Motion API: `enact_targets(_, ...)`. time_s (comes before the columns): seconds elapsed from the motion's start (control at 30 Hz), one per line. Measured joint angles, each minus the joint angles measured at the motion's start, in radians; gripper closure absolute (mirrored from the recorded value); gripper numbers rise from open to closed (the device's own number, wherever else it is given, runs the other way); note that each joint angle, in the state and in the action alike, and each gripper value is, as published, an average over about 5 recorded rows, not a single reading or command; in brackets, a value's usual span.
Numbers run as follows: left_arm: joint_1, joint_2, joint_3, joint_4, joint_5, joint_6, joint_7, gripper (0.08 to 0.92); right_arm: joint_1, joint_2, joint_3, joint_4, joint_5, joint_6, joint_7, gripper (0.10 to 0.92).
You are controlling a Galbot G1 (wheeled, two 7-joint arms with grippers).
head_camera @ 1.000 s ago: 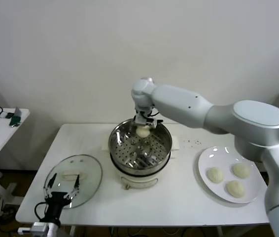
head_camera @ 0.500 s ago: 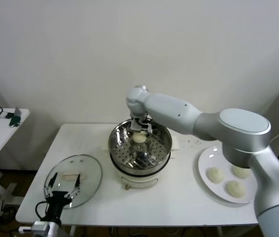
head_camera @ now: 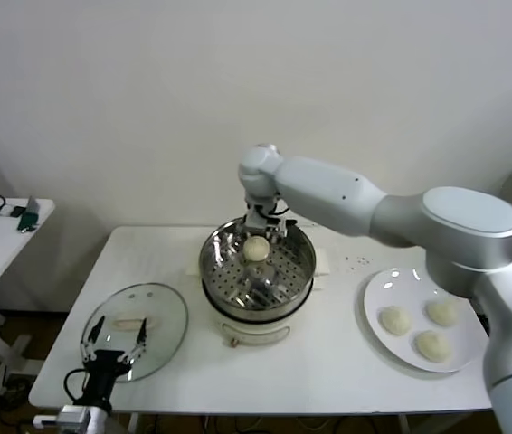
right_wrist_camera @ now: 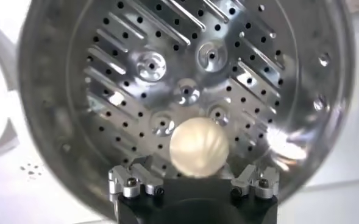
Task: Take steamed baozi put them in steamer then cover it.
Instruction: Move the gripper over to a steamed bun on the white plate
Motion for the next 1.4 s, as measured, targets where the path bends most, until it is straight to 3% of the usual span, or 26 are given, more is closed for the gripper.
enact_targets(0.4, -0.001, 0.011, 0.012, -0.004, 0.0, -0.001, -0.002, 0.177, 0.163, -0.385, -0.183, 0.219, 0.365, -0.312, 0.129, 0.203)
enact_targets(0.63, -0.002, 0.011, 0.019, 0.002, 0.006, -0.001, -0.002, 0.177, 0.151, -0.61, -0.251, 0.318, 0.487, -0.497, 0.157, 0.203)
enact_targets(0.93, 0.012, 0.012, 0.011, -0.014, 0.014, 0.004, -0.003, 0.177, -0.053, -0.746, -0.175, 0.321, 0.497, -0.595, 0.163, 0.203)
enact_targets(1.4, 0.03, 0.004, 0.002, -0.018, 0.025, 0.01, -0.012, 0.177, -0.353, -0.754, 0.035, 0.205, 0.42, -0.635, 0.171, 0.203)
